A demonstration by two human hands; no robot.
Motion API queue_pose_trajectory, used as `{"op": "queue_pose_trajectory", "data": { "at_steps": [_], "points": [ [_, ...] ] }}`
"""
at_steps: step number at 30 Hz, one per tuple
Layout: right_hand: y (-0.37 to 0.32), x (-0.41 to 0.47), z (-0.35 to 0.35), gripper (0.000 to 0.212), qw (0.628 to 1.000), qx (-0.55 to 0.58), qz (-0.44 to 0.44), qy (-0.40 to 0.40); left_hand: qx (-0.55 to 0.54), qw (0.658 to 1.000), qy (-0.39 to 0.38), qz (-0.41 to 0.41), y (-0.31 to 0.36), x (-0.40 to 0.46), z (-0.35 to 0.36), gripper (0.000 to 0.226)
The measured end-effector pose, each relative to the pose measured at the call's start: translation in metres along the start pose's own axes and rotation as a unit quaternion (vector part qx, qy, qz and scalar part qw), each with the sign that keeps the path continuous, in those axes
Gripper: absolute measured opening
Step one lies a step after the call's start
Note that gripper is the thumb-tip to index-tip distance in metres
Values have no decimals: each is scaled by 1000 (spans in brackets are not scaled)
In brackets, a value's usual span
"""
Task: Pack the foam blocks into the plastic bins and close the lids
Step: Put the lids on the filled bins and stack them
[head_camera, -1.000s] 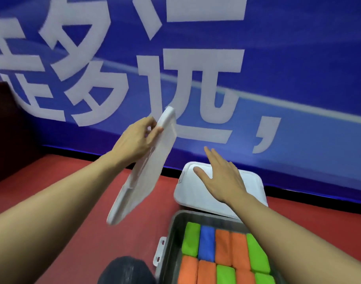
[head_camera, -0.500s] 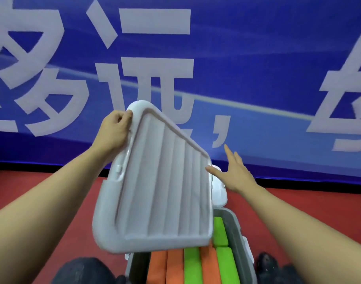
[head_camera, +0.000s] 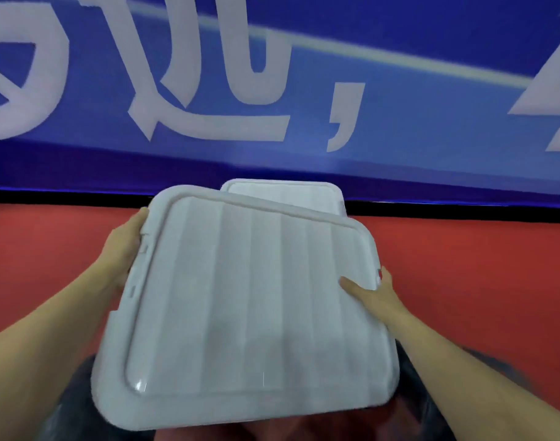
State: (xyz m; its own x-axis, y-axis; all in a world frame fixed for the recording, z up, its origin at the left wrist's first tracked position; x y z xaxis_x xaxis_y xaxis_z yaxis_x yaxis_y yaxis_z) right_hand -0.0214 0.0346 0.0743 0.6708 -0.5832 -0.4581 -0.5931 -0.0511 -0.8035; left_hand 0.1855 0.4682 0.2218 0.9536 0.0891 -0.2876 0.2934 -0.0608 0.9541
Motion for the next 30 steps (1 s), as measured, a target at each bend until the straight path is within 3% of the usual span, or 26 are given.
{"op": "queue_pose_trajectory", "data": {
  "at_steps": [2, 5, 10, 13, 15, 17, 22, 25, 30],
  "points": [
    [17, 13, 10, 136, 998, -44, 28, 19, 21, 999, 18, -25, -42, 22, -5, 36],
    [39, 32, 20, 133, 990, -117, 55, 59, 142, 989, 48, 1, -98, 47, -8, 40],
    [77, 52, 30, 122, 977, -173, 61, 104, 204, 976, -1, -70, -198, 72, 6, 31],
    [90, 67, 32, 125, 969, -204, 80, 118, 242, 967, -25, -79, -220, 88, 18, 18],
    [93, 73, 31, 125, 960, -227, 82, 139, 257, 963, -33, -76, -228, 96, 26, 51],
    [97, 76, 33, 123, 955, -247, 84, 140, 243, 966, -48, -70, -226, 96, 38, 60],
    [105, 79, 38, 116, 967, -209, 90, 113, 284, 955, -19, -88, -234, 95, 41, 59],
    [105, 83, 34, 108, 976, -181, 87, 83, 363, 920, -15, -150, -261, 93, 22, 45],
    [166, 125, 20, 121, 983, -148, 99, 55, 414, 898, -48, -142, -270, 77, 25, 46]
  ]
}}
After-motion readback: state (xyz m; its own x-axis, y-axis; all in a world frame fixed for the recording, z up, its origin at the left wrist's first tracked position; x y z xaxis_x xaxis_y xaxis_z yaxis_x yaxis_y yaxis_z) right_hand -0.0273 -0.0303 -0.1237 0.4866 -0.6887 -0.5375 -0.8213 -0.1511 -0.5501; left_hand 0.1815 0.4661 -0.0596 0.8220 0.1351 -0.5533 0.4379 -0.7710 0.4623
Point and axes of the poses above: each hand's wrist, its own x-axis towards the middle knuckle, its own z-axis out of the palm, y = z × x, the point moved 7 cm from there along x, towards the middle knuckle, and after that the axes turned 2 degrees about y, right-handed, at the moved point
